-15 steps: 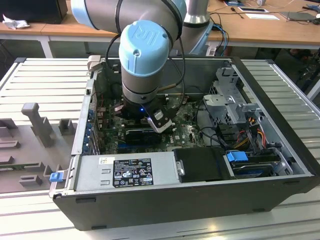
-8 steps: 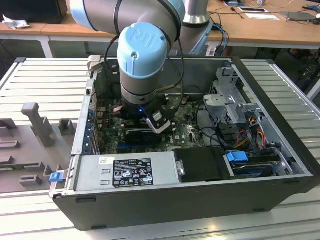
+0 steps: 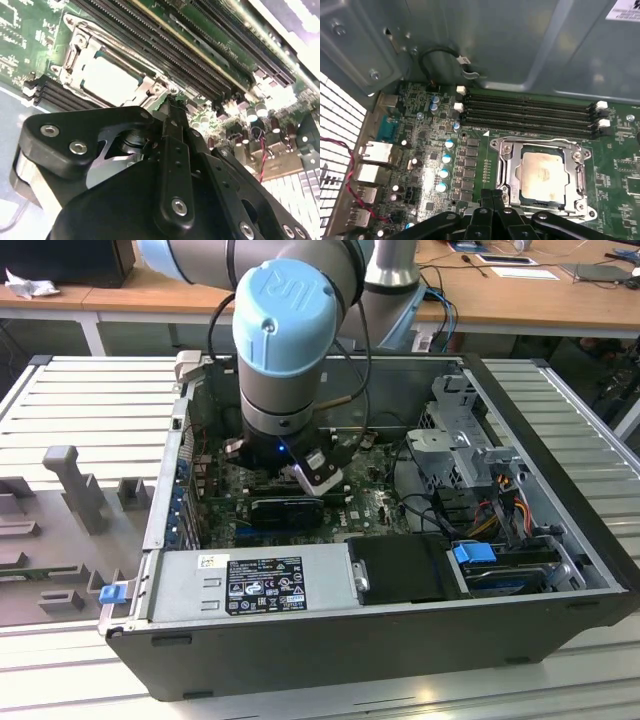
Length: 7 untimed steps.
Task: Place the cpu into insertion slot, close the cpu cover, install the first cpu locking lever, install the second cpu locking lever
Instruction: 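Install the second cpu locking lever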
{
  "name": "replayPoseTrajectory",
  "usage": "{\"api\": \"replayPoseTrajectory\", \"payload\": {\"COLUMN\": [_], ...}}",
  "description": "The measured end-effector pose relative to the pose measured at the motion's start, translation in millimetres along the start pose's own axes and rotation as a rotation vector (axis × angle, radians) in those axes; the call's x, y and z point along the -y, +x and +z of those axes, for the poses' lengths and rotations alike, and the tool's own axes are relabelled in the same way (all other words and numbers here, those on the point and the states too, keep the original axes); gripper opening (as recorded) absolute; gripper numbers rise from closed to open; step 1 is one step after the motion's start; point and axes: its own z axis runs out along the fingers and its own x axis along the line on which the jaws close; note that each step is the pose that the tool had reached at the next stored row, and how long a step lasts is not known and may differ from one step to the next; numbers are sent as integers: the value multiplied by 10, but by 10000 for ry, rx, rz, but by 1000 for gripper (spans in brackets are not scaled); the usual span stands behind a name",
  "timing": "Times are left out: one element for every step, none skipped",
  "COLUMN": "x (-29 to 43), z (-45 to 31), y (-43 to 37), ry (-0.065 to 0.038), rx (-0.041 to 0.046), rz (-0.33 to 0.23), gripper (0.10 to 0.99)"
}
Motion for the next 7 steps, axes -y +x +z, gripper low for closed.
{"api": "replayPoseTrajectory", "payload": {"x": [-8,-22,-38,-45,-45,-45,-45], "z": [-19,-53,-92,-110,-109,-109,-110], "y": [0,-1,-1,-2,-2,-2,-2], "ry": [-1,0,0,0,-2,-2,-1], "rx": [0,0,0,0,1,1,0], "rz": [-1,-1,0,-1,-2,-1,-1], "gripper": [106,106,106,106,106,106,106]}}
